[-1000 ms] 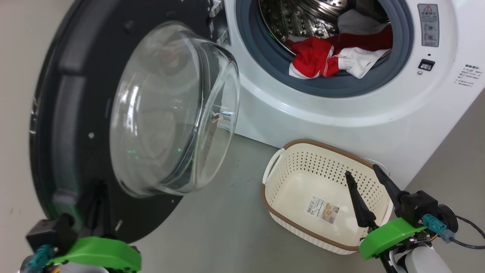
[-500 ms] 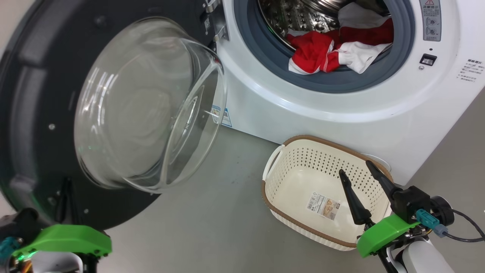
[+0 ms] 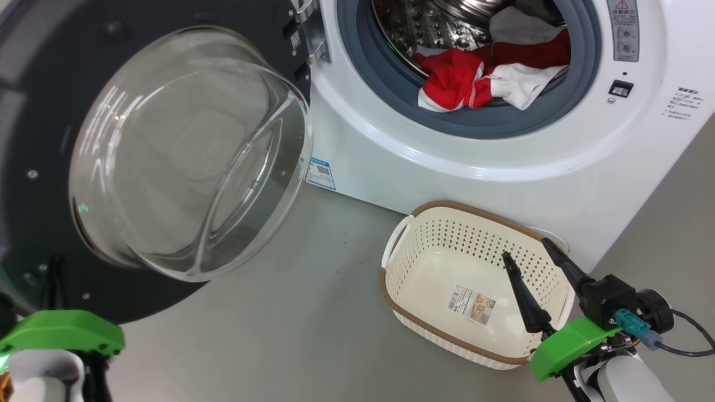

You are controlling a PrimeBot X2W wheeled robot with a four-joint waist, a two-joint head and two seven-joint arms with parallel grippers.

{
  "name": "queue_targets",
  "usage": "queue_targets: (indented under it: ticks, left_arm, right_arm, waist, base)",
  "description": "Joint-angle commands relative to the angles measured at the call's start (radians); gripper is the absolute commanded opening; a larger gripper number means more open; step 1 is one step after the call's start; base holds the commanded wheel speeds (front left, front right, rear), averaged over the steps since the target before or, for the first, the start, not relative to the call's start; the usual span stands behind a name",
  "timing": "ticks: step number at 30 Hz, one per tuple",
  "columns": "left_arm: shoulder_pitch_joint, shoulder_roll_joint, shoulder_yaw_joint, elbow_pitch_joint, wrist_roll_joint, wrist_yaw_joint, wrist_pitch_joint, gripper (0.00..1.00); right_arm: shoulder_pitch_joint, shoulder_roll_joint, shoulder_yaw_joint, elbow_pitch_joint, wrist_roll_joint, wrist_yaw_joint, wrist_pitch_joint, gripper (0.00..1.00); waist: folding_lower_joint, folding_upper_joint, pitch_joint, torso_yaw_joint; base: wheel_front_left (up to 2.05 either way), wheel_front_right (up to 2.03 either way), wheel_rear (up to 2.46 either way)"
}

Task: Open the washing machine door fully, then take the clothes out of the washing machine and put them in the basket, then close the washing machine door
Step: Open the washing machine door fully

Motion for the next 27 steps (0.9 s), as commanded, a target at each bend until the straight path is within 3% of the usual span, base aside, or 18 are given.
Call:
queue_targets:
  ticks: [1,16,22,27]
  left_arm:
    - [-0.047,0.068,0.058,0.003,-0.006,-0.006,-0.013,0.0]
    - [-0.2,0.151,0.066,0.245,-0.032,-0.08,-0.023,0.0]
    - [-0.217,0.142,0.062,0.293,-0.037,-0.1,-0.048,0.0]
    - [-0.191,0.134,0.066,0.247,-0.014,-0.097,-0.08,0.0]
  right_arm:
    - [-0.009,-0.004,0.026,-0.02,0.002,0.005,-0.006,1.0]
    - [-0.017,-0.011,0.038,-0.019,-0.004,0.005,-0.006,1.0]
    - [-0.009,-0.009,0.026,-0.019,-0.002,0.005,-0.006,1.0]
    - [0.002,0.005,0.011,-0.024,-0.004,0.005,-0.006,1.0]
  waist:
    - [0.0,-0.0001,-0.002,-0.003]
    - [0.0,-0.0001,0.003,-0.018]
    - [0.0,-0.0001,-0.007,-0.019]
    - [0.0,-0.0001,-0.025,-0.021]
  base:
    - [0.0,0.0,0.0]
    - [0.0,0.0,0.0]
    - [0.0,0.0,0.0]
    - [0.0,0.0,0.0]
